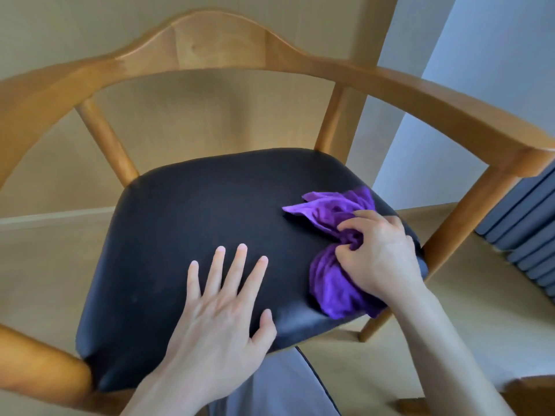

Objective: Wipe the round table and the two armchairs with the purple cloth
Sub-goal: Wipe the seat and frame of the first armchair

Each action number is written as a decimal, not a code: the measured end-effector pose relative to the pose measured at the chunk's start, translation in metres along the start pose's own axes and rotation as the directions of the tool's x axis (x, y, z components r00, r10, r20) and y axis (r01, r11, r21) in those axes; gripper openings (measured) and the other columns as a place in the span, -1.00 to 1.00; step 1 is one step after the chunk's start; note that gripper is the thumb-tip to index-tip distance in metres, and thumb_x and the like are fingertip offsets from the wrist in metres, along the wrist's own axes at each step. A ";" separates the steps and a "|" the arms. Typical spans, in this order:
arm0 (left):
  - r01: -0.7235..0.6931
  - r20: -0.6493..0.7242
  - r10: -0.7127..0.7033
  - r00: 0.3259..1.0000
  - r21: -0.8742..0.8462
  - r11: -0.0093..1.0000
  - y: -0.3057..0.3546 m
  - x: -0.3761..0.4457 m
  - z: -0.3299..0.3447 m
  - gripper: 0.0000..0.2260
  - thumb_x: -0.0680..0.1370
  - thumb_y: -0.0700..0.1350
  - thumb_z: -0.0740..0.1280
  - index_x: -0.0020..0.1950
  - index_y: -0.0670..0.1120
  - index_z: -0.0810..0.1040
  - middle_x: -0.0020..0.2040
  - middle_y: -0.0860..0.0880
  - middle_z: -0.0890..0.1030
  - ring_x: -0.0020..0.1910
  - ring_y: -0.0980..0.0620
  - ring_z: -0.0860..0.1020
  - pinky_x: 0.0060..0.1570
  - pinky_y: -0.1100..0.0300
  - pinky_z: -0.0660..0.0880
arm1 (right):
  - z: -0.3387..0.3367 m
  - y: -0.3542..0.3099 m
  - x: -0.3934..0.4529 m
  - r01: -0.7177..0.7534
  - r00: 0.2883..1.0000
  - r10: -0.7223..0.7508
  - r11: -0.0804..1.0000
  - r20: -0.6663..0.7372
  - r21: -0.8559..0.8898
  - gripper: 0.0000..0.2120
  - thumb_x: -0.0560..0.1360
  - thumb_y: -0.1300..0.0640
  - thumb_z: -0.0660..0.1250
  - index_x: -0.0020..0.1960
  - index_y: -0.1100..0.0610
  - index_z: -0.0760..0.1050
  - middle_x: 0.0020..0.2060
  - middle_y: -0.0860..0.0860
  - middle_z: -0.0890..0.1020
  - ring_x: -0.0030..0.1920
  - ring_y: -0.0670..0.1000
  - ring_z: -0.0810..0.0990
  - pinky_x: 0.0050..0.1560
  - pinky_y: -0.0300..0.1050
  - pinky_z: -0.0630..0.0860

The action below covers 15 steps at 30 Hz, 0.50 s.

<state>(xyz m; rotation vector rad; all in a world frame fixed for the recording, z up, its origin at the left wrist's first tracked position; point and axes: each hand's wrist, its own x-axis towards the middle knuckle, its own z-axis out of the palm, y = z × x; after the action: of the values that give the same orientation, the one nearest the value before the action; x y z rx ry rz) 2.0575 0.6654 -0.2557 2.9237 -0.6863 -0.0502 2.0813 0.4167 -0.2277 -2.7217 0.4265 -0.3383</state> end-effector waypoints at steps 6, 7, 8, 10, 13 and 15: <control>-0.006 -0.021 0.005 1.000 -0.081 0.997 -0.007 0.000 -0.004 -0.33 0.49 0.29 -0.21 0.59 0.20 -0.23 0.60 0.13 -0.29 0.55 0.05 -0.39 0.53 -0.11 -0.29 | -0.005 0.016 0.023 -0.240 0.967 0.239 0.971 -0.086 -0.003 -0.62 0.47 -0.03 0.33 0.28 -0.09 0.58 0.36 -0.02 0.52 0.28 0.24 0.38 0.24 0.18 0.37; -0.007 -0.017 0.006 1.000 -0.093 0.996 -0.010 0.000 -0.006 -0.34 0.49 0.31 -0.20 0.59 0.22 -0.20 0.60 0.16 -0.28 0.54 0.07 -0.39 0.53 -0.08 -0.29 | -0.003 0.010 0.022 -0.235 0.970 0.234 0.972 -0.065 -0.016 -0.59 0.47 -0.03 0.32 0.31 -0.07 0.56 0.35 0.01 0.51 0.26 0.26 0.39 0.24 0.17 0.39; -0.008 -0.010 0.007 1.000 -0.101 0.995 -0.012 0.000 -0.008 -0.35 0.50 0.32 -0.16 0.59 0.22 -0.18 0.60 0.18 -0.27 0.54 0.10 -0.38 0.53 -0.06 -0.29 | -0.002 0.003 0.021 -0.217 0.976 0.216 0.975 -0.035 -0.036 -0.58 0.47 -0.04 0.31 0.33 -0.04 0.54 0.33 0.04 0.51 0.26 0.28 0.39 0.24 0.16 0.41; -0.014 -0.018 0.012 1.000 -0.115 0.993 -0.014 0.002 -0.011 -0.38 0.56 0.31 -0.05 0.59 0.23 -0.11 0.60 0.20 -0.23 0.55 0.13 -0.35 0.54 -0.01 -0.27 | -0.001 -0.014 0.014 -0.139 0.990 0.141 0.989 0.030 -0.056 -0.57 0.49 -0.07 0.30 0.33 0.01 0.53 0.28 0.08 0.52 0.23 0.28 0.43 0.26 0.12 0.41; -0.037 -0.062 0.025 0.998 -0.198 0.979 -0.010 -0.003 -0.013 -0.41 0.58 0.25 0.09 0.58 0.20 0.01 0.61 0.22 -0.14 0.54 0.21 -0.32 0.49 0.18 -0.31 | 0.002 -0.045 -0.012 -0.008 0.995 0.008 1.000 0.097 0.002 -0.58 0.49 -0.10 0.26 0.30 -0.01 0.52 0.22 0.03 0.54 0.16 0.21 0.45 0.22 0.06 0.42; -0.060 -0.097 0.032 0.995 -0.301 0.952 -0.008 -0.011 -0.011 -0.35 0.50 0.28 0.16 0.57 0.20 0.08 0.58 0.27 -0.06 0.52 0.29 -0.30 0.45 0.34 -0.25 | 0.007 -0.068 -0.033 0.100 0.983 -0.112 0.991 0.145 0.089 -0.59 0.46 -0.12 0.23 0.26 -0.05 0.52 0.15 -0.04 0.53 0.08 0.13 0.41 0.09 -0.02 0.41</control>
<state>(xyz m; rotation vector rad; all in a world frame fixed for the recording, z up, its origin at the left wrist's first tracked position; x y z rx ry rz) 2.0514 0.6787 -0.2460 2.5979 -0.6657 -0.0153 2.0698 0.4904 -0.2137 -2.6725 0.2222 -0.1735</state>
